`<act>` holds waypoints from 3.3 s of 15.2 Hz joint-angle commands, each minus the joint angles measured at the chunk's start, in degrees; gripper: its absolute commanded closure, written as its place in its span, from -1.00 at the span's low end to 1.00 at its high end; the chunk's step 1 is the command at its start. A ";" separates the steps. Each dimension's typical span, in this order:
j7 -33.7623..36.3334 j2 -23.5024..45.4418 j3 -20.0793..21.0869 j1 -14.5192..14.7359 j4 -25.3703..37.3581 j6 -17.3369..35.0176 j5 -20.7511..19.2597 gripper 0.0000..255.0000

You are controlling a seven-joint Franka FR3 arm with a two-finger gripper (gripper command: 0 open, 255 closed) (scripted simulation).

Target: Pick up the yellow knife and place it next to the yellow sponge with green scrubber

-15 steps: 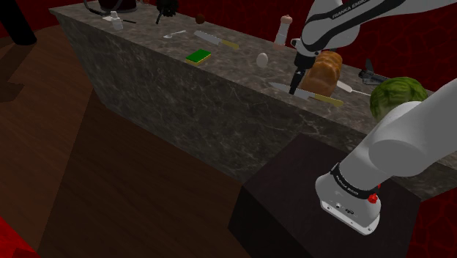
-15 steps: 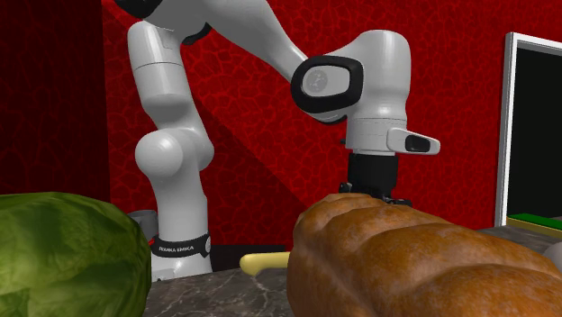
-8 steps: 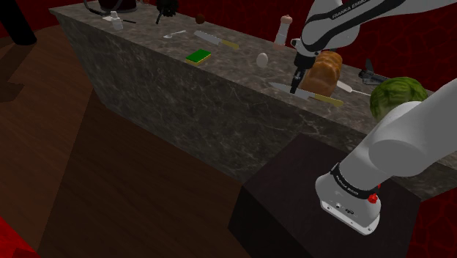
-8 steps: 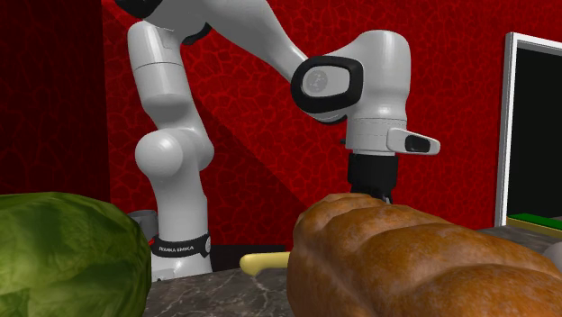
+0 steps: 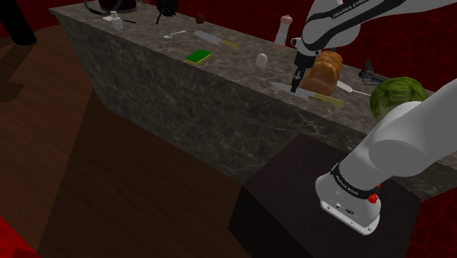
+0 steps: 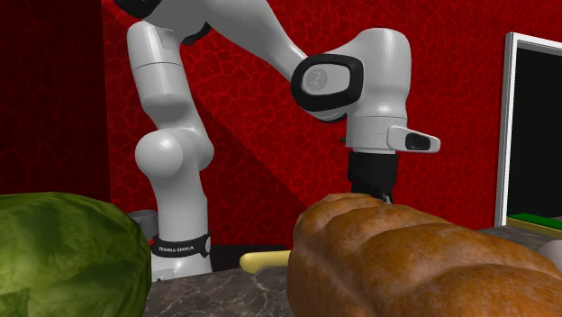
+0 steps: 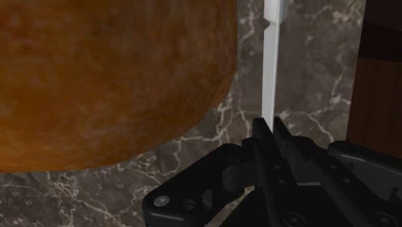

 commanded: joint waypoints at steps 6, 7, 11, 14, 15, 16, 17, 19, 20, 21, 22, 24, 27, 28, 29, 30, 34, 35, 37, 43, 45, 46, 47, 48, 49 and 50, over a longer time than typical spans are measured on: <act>0.83 -3.65 0.95 -0.32 2.32 -5.85 -0.81 1.00; 0.92 -4.14 1.10 -0.36 2.74 -6.74 -0.88 1.00; 1.22 -5.93 1.66 -0.46 4.52 -10.26 -1.08 1.00; 1.39 -7.09 2.08 -0.51 5.97 -12.84 -1.15 1.00; 1.43 -7.44 2.21 -0.52 6.48 -13.69 -1.16 1.00; 1.47 -7.77 2.35 -0.52 7.00 -14.54 -1.16 1.00; 1.51 -8.09 2.48 -0.53 7.53 -15.38 -1.16 1.00; 1.58 -8.68 2.74 -0.52 8.63 -17.06 -1.14 1.00; 1.60 -8.95 2.86 -0.52 9.19 -17.89 -1.12 1.00; 1.63 -9.20 2.99 -0.51 9.77 -18.71 -1.10 1.00; 1.65 -9.44 3.11 -0.50 10.36 -19.53 -1.08 1.00; 2.30 -7.87 3.59 0.27 11.87 -19.57 -0.24 1.00; 4.06 -2.80 4.82 2.39 16.14 -19.08 2.18 1.00; 4.59 -1.07 5.21 3.03 17.70 -19.01 2.96 1.00; 5.09 0.67 5.58 3.63 19.31 -18.98 3.72 1.00; 5.58 2.42 5.95 4.19 21.00 -19.01 4.48 1.00; 7.34 9.59 7.32 6.11 28.39 -19.61 7.32 1.00; 7.75 11.42 7.65 6.51 30.42 -19.90 7.98 1.00; 8.54 15.14 8.28 7.20 34.70 -20.63 9.26 1.00; 10.89 26.91 10.09 8.47 49.66 -24.24 12.63 1.00; 11.70 31.16 10.67 8.64 55.57 -26.00 13.62 1.00; 12.12 33.39 10.95 8.67 58.76 -27.01 14.08 1.00; 12.56 35.69 11.23 8.67 62.14 -28.12 14.54 1.00; 13.01 38.09 11.52 8.62 65.73 -29.34 14.98 1.00; 13.48 40.62 11.81 8.53 69.60 -30.70 15.41 1.00; 14.15 44.30 12.19 8.33 75.35 -32.79 15.98 1.00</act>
